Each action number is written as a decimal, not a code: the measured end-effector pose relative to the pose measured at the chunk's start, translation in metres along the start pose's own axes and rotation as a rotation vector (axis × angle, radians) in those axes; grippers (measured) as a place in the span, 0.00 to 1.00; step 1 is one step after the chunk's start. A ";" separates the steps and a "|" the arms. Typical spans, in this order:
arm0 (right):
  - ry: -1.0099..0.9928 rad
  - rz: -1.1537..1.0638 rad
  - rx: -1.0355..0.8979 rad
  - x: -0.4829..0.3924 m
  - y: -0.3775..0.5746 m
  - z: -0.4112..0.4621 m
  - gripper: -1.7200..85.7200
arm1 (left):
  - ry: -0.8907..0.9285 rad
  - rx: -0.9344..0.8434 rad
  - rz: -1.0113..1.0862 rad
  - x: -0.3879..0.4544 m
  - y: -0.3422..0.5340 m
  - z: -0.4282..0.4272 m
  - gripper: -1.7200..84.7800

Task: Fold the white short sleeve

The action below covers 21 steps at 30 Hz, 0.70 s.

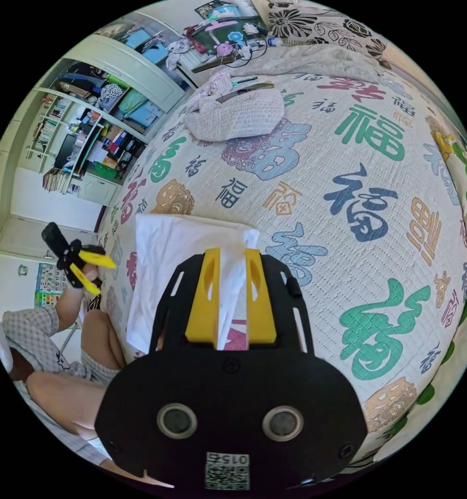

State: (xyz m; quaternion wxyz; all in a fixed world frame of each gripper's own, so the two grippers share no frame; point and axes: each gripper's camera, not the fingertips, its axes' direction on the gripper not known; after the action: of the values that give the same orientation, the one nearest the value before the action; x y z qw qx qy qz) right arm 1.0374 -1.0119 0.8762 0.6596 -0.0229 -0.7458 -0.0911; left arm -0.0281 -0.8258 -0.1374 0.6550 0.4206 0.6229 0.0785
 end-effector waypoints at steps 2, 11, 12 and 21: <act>0.001 0.016 -0.023 0.015 0.006 0.008 0.13 | -0.023 0.061 -0.137 -0.038 -0.003 -0.011 0.17; -0.098 0.036 -0.006 0.082 0.014 0.013 0.04 | 0.037 0.116 -0.418 -0.105 -0.007 0.023 0.08; -0.074 0.032 -0.010 0.088 0.012 0.013 0.04 | 0.022 0.116 -0.428 -0.110 -0.007 0.020 0.07; -0.173 0.082 0.005 0.131 0.088 0.015 0.12 | 0.054 0.159 -0.424 -0.090 0.045 -0.011 0.15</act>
State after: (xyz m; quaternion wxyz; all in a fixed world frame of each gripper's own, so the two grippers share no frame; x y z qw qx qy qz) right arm 1.0190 -0.9341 1.0133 0.5958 -0.0595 -0.7987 -0.0597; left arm -0.0375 -0.8490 -0.0390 0.6046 0.3283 0.7189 -0.0990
